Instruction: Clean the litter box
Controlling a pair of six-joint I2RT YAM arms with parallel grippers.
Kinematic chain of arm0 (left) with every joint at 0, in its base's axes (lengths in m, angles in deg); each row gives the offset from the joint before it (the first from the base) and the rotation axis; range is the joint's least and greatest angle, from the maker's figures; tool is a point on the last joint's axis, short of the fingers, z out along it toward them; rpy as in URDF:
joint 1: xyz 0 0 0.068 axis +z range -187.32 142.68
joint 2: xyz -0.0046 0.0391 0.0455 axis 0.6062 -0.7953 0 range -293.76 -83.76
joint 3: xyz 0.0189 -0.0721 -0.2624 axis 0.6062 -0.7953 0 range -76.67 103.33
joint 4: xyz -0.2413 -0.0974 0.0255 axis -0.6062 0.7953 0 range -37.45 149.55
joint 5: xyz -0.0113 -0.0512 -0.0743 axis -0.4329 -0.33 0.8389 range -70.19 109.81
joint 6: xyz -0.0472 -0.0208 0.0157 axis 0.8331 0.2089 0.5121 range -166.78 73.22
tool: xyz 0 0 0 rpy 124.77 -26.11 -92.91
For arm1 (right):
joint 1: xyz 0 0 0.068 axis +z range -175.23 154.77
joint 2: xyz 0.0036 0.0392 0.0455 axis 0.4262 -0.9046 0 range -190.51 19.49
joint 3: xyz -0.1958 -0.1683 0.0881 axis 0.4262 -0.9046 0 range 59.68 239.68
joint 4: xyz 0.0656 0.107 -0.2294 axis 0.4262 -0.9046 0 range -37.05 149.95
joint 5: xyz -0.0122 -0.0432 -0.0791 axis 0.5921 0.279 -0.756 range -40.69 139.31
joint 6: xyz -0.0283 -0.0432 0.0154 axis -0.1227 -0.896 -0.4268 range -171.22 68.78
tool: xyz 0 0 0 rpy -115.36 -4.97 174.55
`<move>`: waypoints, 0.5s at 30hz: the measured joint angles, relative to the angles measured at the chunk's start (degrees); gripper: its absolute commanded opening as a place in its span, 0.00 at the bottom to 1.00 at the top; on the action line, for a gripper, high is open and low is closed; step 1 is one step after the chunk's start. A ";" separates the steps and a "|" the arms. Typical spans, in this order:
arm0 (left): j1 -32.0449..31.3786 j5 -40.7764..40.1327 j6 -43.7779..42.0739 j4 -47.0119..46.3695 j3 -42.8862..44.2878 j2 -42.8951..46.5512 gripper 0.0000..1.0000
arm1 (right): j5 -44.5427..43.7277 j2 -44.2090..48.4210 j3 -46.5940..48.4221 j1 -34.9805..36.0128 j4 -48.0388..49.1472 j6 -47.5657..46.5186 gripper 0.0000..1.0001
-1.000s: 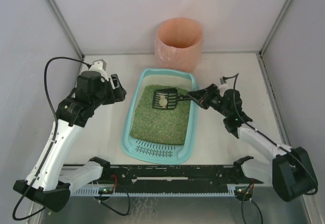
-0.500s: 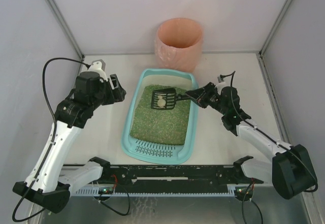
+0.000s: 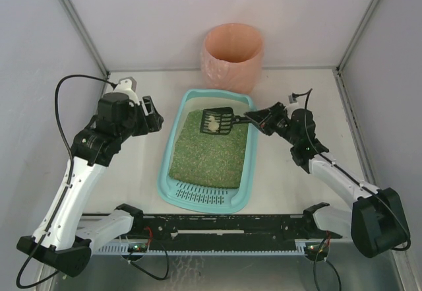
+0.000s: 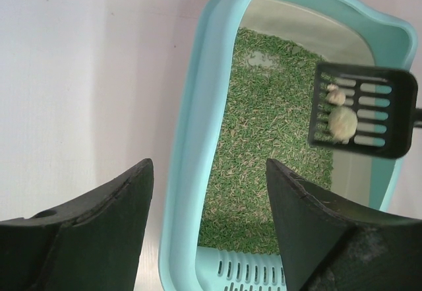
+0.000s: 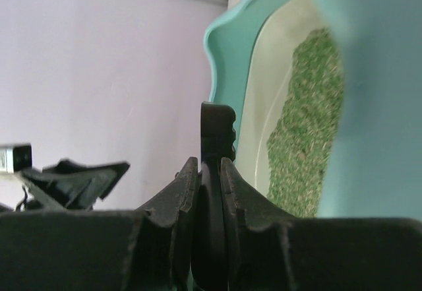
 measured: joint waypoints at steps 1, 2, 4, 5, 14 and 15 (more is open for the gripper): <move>0.02 0.00 0.00 -0.02 0.00 0.02 0.73 | -0.57 0.31 -0.61 -0.55 0.22 0.50 0.00; 0.02 0.02 0.02 0.00 0.00 0.02 0.73 | -1.09 0.13 -0.81 -0.61 0.52 0.96 0.00; 0.02 0.04 0.02 0.00 0.00 0.02 0.72 | -2.01 -2.10 -0.55 0.46 2.47 1.62 0.00; 0.02 0.04 0.02 -0.02 0.00 0.02 0.72 | -1.75 -3.65 -0.20 1.97 3.30 1.81 0.00; 0.02 0.02 -0.07 0.00 0.00 0.02 0.73 | -0.92 3.61 -5.53 -0.92 0.00 2.10 0.00; 0.02 0.02 -0.07 0.00 0.00 0.02 0.73 | -1.81 4.35 -5.62 -1.92 0.07 2.36 0.00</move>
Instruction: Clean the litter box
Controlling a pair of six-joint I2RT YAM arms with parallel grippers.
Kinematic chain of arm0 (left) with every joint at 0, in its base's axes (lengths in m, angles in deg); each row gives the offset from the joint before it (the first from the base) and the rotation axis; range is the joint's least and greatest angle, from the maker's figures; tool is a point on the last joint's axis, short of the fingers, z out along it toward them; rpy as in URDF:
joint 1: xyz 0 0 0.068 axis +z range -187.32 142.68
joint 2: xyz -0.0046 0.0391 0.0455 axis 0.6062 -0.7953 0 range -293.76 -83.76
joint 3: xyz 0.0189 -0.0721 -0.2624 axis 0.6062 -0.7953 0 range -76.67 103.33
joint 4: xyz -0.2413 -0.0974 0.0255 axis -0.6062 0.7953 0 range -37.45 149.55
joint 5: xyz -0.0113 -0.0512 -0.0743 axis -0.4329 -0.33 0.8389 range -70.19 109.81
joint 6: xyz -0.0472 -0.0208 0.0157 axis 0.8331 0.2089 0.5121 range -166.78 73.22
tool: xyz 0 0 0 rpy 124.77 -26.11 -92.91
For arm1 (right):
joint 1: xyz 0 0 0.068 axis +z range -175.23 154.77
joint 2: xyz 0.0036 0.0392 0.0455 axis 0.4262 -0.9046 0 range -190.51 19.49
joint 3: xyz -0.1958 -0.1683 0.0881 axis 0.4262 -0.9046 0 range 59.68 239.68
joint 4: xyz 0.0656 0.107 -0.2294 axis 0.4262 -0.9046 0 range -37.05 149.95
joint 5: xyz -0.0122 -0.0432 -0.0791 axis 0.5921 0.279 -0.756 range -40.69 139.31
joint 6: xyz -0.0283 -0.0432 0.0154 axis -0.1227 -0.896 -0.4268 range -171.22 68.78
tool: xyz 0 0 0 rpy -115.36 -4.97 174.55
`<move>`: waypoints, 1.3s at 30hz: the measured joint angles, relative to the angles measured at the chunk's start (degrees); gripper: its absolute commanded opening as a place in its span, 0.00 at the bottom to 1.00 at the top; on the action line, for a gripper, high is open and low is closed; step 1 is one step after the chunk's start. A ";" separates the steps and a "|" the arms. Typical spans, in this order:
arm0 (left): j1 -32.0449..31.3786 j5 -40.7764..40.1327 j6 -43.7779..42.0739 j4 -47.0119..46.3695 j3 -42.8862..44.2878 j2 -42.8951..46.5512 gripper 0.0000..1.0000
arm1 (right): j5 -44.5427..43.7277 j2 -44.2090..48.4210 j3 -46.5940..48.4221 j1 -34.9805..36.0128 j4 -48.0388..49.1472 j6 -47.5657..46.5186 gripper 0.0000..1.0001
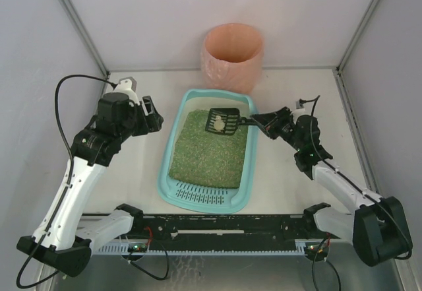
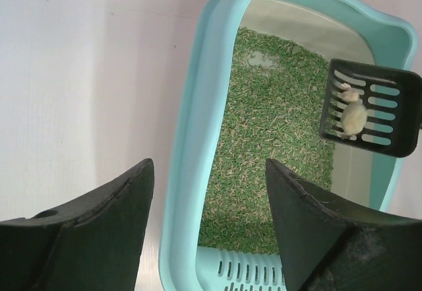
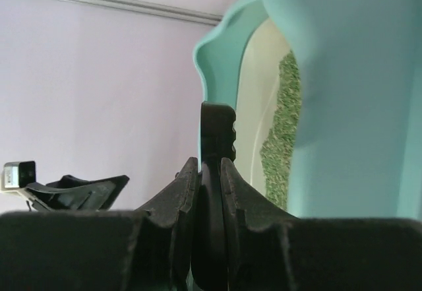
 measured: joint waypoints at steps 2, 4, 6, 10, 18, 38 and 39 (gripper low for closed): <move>0.04 0.02 0.02 0.00 0.00 0.00 0.72 | -1.05 -0.87 0.31 -0.07 1.95 0.83 0.00; 0.07 0.07 0.04 -0.04 0.00 0.00 0.72 | 0.07 -4.72 1.90 2.71 4.02 1.09 0.00; 0.07 0.15 0.04 -0.04 0.00 -0.02 0.72 | 1.60 -7.65 2.82 4.70 4.59 1.05 0.00; 0.09 0.04 0.02 -0.02 0.00 0.02 0.73 | 2.82 -4.37 0.92 2.78 1.55 1.01 0.00; 0.11 0.07 0.02 -0.02 0.00 0.22 0.73 | 2.23 -6.86 4.55 1.03 2.80 0.92 0.00; 0.17 2.56 -0.46 -1.79 -2.71 3.91 0.73 | -13.99 -15.98 44.92 -2.93 -17.00 -2.05 0.00; 0.17 2.56 -0.59 -1.81 -2.71 4.20 0.73 | -15.04 -17.68 46.82 -3.21 -17.07 -2.32 0.00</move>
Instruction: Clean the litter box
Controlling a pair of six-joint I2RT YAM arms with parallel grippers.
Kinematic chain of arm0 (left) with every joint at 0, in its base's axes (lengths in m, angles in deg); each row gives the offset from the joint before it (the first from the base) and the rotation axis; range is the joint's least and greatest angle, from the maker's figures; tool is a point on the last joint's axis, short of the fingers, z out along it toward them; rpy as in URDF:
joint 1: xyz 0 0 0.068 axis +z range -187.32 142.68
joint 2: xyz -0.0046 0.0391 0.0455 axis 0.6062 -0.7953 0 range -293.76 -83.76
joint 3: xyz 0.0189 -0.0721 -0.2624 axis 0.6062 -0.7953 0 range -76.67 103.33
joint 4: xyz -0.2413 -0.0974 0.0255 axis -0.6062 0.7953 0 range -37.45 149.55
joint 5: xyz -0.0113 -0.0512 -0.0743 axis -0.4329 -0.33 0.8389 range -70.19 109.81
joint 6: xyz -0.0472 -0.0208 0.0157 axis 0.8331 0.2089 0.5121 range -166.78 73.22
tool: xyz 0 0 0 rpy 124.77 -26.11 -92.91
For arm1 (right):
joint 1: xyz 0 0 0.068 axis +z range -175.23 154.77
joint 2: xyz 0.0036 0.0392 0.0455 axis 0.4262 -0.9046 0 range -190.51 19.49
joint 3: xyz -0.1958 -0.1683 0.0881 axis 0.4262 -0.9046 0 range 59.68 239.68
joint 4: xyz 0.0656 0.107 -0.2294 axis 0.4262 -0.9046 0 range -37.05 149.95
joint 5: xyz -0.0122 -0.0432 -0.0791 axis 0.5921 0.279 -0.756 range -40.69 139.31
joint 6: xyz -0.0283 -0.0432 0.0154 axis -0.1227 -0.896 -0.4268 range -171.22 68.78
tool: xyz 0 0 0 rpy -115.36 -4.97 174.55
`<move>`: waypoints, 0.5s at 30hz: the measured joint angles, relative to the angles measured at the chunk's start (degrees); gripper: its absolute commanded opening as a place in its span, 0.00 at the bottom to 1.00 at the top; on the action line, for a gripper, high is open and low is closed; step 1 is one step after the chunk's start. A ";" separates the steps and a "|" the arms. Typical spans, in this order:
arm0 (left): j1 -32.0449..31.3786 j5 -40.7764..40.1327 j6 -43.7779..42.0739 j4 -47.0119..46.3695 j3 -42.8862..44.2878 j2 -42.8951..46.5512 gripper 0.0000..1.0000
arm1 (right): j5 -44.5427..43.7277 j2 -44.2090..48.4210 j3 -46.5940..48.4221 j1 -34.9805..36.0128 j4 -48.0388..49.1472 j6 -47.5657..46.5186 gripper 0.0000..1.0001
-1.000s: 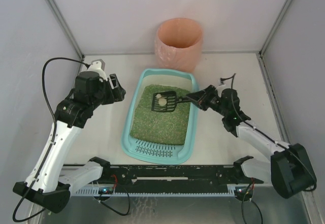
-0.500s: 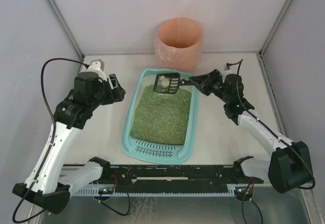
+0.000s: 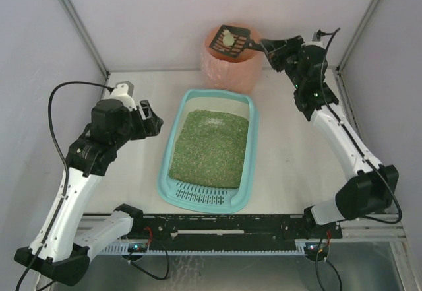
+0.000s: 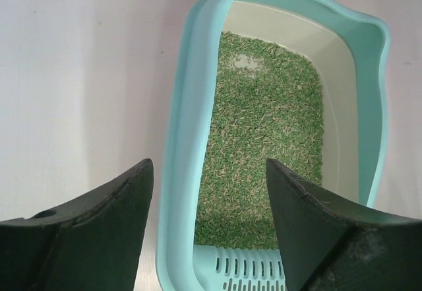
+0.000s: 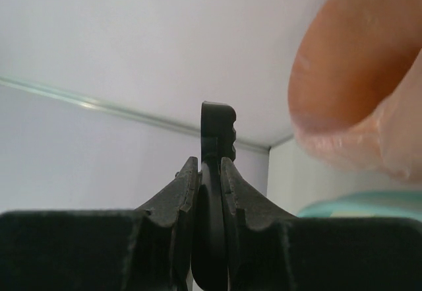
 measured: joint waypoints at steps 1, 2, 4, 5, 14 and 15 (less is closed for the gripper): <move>0.02 0.00 -0.26 -0.02 0.00 0.28 0.73 | -1.05 -1.77 2.03 -0.31 -0.20 -0.63 0.00; 0.04 0.00 -0.33 -0.04 -0.02 0.57 0.73 | -2.12 -3.65 4.15 -0.57 -0.57 -1.36 0.00; 0.09 0.02 -0.37 -0.13 -0.02 1.14 0.73 | -3.89 -7.65 9.01 -1.01 -1.90 -3.98 0.00; 0.09 0.02 -0.39 -0.20 -0.02 1.31 0.73 | -4.63 -9.70 11.74 -1.09 -2.89 -5.79 0.00; 0.20 0.00 -1.36 -0.39 -0.02 1.70 0.73 | -11.43 -24.33 34.88 -1.20 -12.37 -28.52 0.00; 0.22 0.02 -1.42 -0.39 -0.02 1.70 0.73 | -12.22 -25.73 37.24 -1.07 -13.27 -32.00 0.00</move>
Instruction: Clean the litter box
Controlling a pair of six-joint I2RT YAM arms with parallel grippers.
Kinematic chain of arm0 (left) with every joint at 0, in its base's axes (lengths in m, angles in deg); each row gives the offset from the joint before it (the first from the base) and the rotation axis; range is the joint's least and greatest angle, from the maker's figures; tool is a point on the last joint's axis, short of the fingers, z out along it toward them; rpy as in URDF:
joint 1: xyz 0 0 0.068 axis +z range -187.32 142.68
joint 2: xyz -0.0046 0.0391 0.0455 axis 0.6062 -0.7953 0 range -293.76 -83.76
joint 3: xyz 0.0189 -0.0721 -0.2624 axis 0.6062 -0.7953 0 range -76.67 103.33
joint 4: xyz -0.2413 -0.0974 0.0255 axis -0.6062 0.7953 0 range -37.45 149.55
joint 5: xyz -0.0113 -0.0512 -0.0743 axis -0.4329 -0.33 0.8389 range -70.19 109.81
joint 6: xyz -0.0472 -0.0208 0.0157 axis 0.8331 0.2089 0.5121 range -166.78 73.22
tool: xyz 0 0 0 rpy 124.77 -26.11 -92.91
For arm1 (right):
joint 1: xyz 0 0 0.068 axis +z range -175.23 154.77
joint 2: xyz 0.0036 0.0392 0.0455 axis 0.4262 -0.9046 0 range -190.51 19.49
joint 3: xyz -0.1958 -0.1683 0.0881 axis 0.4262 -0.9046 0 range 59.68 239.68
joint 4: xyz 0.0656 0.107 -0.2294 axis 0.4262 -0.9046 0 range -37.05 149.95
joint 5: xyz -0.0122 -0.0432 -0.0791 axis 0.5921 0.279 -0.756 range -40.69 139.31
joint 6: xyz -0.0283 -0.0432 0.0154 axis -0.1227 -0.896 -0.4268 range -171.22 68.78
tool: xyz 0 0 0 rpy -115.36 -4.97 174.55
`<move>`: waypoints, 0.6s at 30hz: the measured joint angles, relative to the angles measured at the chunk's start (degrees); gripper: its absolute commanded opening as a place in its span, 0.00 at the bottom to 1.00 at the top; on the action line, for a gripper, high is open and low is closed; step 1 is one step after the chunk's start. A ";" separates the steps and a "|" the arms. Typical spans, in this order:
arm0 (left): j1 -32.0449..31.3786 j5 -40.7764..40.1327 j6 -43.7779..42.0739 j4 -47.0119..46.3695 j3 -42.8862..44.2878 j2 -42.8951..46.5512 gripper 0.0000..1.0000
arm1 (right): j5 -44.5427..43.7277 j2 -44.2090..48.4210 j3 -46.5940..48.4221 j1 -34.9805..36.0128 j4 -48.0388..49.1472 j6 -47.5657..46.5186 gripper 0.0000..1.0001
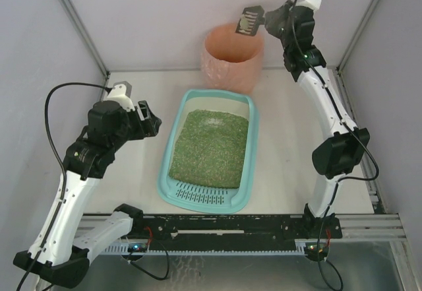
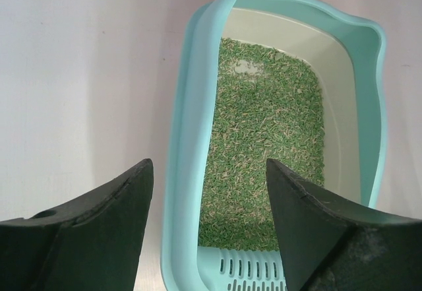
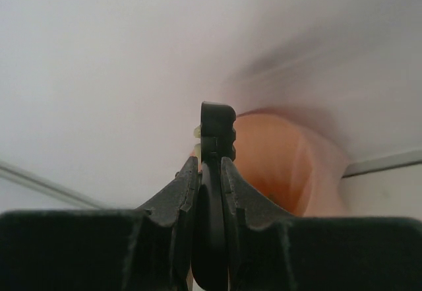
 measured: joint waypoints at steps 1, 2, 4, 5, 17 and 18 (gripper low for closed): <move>0.04 0.00 -0.15 0.00 0.00 0.02 0.73 | -0.70 -1.22 2.01 0.07 -0.39 -3.08 0.00; 0.09 -0.02 -0.35 0.00 0.00 0.04 0.73 | -1.46 -2.34 3.85 0.52 -1.38 -6.91 0.00; 0.20 -0.11 -0.39 0.00 0.00 0.20 0.74 | -2.75 -4.66 7.72 1.20 -3.06 -14.99 0.00; 0.24 -0.26 -0.39 0.00 0.00 0.31 0.74 | -3.39 -5.75 9.42 1.73 -3.61 -19.74 0.00; 0.72 -1.79 -0.37 -0.42 -0.35 0.87 0.74 | -4.22 -7.80 10.97 9.01 -4.11 -52.96 0.00; 0.74 -1.84 -0.37 -0.48 -0.52 0.87 0.74 | -4.22 -7.80 10.97 8.98 -3.82 -53.83 0.00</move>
